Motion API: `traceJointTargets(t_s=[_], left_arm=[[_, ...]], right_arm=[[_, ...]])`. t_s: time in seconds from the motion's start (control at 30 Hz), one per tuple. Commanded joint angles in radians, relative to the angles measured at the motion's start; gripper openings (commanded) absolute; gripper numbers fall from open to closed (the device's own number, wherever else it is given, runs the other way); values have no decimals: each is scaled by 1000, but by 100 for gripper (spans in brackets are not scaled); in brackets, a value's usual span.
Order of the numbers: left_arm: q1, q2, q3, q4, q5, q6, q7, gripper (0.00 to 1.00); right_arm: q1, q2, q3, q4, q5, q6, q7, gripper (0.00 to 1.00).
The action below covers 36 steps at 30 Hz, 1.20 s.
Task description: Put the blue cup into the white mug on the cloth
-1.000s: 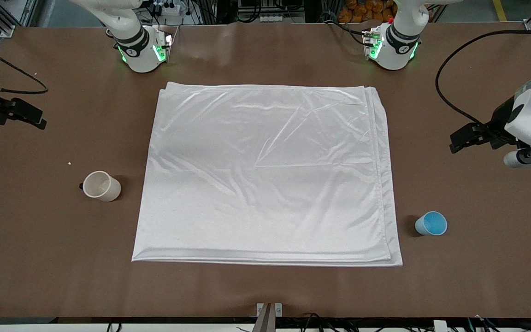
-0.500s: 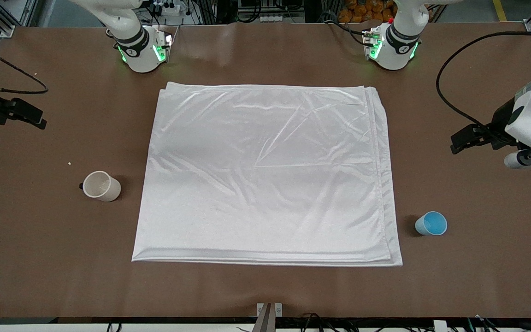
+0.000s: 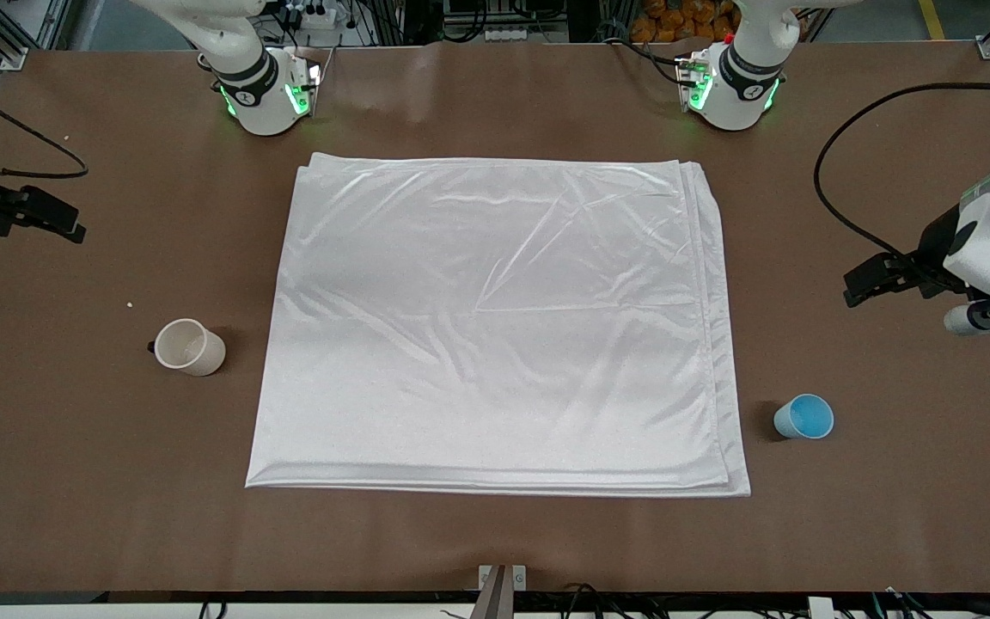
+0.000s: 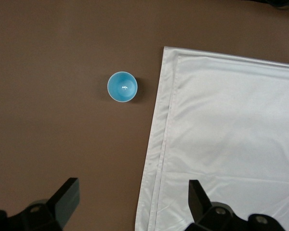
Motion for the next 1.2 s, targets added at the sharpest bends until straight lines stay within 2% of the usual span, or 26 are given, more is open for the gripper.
traceJointTargets(t_s=[0.0,0.4,0.8,1.17], left_arm=[[8,37,-4,-15,61,52,0,100],[43,89,-4,-90,66,191,-1,100],[66,158,-4,-228,69,431,10,100],[97,266,-2,-231,70,501,13,100]], right_arm=[[-61,18,5,-23,17,56,-153,100],[-147,116,3,-31,5,126,-589,100],[-193,241,3,-35,5,229,-1008,100],[-179,325,5,-66,-53,336,-1309,100]])
